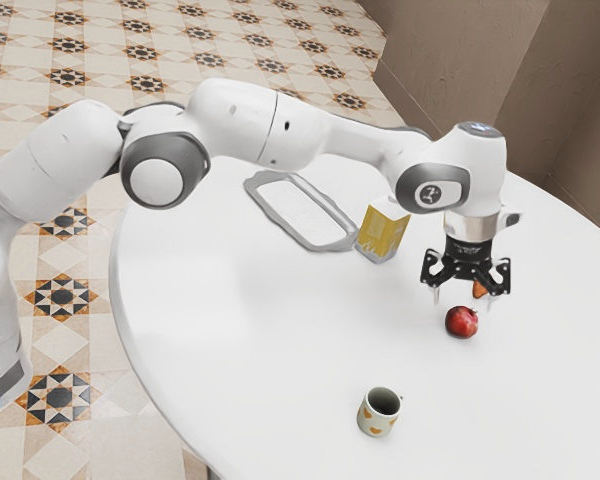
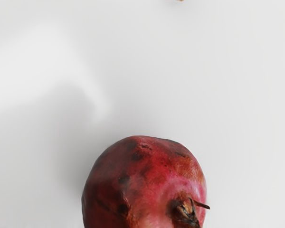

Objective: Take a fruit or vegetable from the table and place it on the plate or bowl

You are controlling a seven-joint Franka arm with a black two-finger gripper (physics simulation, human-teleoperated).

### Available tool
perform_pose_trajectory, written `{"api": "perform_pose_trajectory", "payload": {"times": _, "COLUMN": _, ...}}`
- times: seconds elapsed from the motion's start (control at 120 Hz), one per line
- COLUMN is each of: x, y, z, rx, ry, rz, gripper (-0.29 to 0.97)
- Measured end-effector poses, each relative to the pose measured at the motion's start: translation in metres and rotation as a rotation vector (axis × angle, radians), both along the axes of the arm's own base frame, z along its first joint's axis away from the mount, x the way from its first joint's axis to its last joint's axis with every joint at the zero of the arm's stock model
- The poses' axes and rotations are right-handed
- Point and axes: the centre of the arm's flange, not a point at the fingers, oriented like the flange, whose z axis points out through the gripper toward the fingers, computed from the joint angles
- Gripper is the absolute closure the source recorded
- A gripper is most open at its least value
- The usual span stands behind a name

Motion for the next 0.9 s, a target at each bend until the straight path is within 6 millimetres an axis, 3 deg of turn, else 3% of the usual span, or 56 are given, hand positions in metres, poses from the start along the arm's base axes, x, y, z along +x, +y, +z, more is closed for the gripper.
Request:
{"api": "perform_pose_trajectory", "payload": {"times": 0.283, "x": 0.003, "y": 0.001, "z": -0.01, "rx": 0.001, "ry": 0.005, "rz": -0.008, "gripper": 0.0}}
{"api": "perform_pose_trajectory", "payload": {"times": 0.567, "x": 0.007, "y": 0.0, "z": -0.033, "rx": 0.0, "ry": 0.019, "rz": -0.009, "gripper": 0.0}}
{"api": "perform_pose_trajectory", "payload": {"times": 0.9, "x": 0.01, "y": 0.0, "z": -0.034, "rx": -0.003, "ry": -0.003, "rz": -0.009, "gripper": 0.0}}
